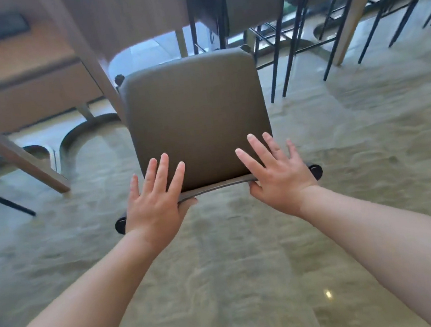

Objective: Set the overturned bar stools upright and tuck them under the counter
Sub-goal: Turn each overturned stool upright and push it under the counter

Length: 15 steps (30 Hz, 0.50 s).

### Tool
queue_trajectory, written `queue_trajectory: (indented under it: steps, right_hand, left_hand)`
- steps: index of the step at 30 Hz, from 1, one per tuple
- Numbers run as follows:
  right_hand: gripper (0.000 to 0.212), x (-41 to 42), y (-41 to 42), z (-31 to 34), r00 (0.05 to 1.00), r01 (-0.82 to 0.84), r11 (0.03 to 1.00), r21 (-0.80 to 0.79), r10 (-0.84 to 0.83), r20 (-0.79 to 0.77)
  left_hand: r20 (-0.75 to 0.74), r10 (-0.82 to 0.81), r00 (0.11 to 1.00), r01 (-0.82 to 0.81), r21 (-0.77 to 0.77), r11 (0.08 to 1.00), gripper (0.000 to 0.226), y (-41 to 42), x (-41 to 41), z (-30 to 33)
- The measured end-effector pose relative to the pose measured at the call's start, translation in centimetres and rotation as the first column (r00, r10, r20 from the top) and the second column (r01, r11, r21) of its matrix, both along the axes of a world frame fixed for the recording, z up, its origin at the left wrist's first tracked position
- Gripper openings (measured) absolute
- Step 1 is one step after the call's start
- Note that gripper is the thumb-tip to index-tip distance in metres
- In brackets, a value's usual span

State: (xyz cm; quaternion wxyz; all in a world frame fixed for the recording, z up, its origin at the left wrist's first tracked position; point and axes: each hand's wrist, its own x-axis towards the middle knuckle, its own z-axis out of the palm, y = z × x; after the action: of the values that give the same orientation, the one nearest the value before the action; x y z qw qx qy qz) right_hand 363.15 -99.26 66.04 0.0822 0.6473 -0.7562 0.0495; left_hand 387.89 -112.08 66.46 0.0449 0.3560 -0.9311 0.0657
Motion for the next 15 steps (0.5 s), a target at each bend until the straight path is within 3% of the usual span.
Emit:
queue_trajectory:
  steps: [7, 15]
  right_hand:
    - [0.073, -4.4, -8.8, 4.6, 1.0, 0.017, 0.997, 0.069, -0.017, 0.002]
    - [0.07, -6.4, -13.2, 7.1, 1.0, -0.019, 0.999, 0.043, 0.02, -0.02]
  left_hand:
    - [0.167, -0.065, 0.984, 0.058, 0.05, 0.997, 0.081, -11.5, -2.0, 4.6]
    - [0.134, -0.09, 0.987, 0.086, 0.033, 0.996, 0.087, -15.5, -4.3, 7.0]
